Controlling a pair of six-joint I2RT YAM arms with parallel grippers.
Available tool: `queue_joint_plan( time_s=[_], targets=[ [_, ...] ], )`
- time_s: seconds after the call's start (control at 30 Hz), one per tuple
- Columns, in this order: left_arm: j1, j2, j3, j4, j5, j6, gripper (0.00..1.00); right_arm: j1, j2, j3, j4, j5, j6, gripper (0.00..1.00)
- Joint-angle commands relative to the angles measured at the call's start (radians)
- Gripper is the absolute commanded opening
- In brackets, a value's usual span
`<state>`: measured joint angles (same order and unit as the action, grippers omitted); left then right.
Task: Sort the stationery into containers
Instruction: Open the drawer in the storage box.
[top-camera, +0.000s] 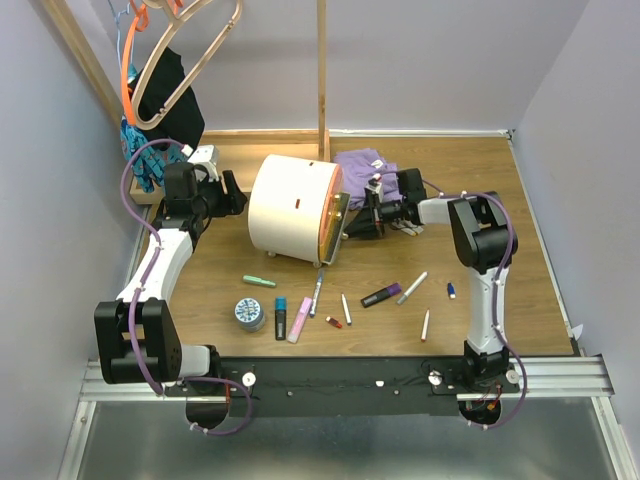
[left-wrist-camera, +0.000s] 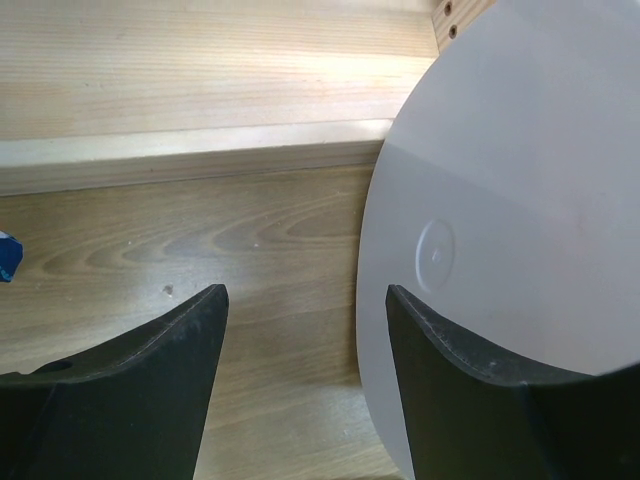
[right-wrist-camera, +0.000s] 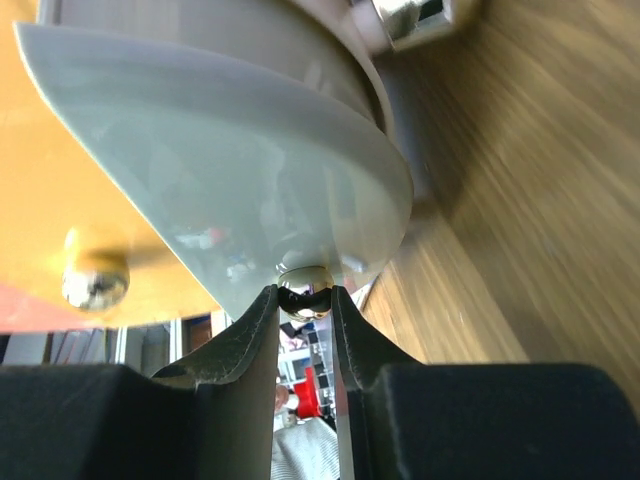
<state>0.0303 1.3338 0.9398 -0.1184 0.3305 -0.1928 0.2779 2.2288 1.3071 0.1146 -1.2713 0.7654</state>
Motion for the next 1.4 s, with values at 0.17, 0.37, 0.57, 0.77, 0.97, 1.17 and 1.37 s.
queue_joint_plan(
  time_s=[0.17,0.37,0.57,0.77,0.97,1.17,1.37],
  targets=[
    [-0.02,0.016,-0.01,0.056,0.013,-0.014,0.74,-0.065,-0.116,-0.115,-0.165,0.035,-0.139,0.2],
    [-0.026,0.019,-0.007,0.063,0.012,-0.014,0.74,-0.101,-0.136,-0.149,-0.21,0.049,-0.184,0.2],
    [-0.027,0.018,-0.012,0.074,0.008,-0.014,0.74,-0.123,-0.143,-0.137,-0.257,0.067,-0.23,0.21],
    [-0.027,0.008,-0.015,0.079,0.002,-0.016,0.76,-0.137,-0.185,-0.105,-0.363,0.161,-0.33,0.42],
    [-0.027,-0.016,-0.039,0.089,0.007,-0.023,0.79,-0.144,-0.279,-0.086,-0.484,0.274,-0.435,0.62],
    [-0.027,-0.08,-0.078,0.092,-0.025,-0.007,0.82,-0.186,-0.438,-0.052,-0.683,0.508,-0.623,0.61],
    [-0.027,-0.128,-0.108,0.094,-0.015,0.019,0.83,-0.19,-0.532,-0.049,-0.727,1.046,-0.797,0.53]
  ],
)
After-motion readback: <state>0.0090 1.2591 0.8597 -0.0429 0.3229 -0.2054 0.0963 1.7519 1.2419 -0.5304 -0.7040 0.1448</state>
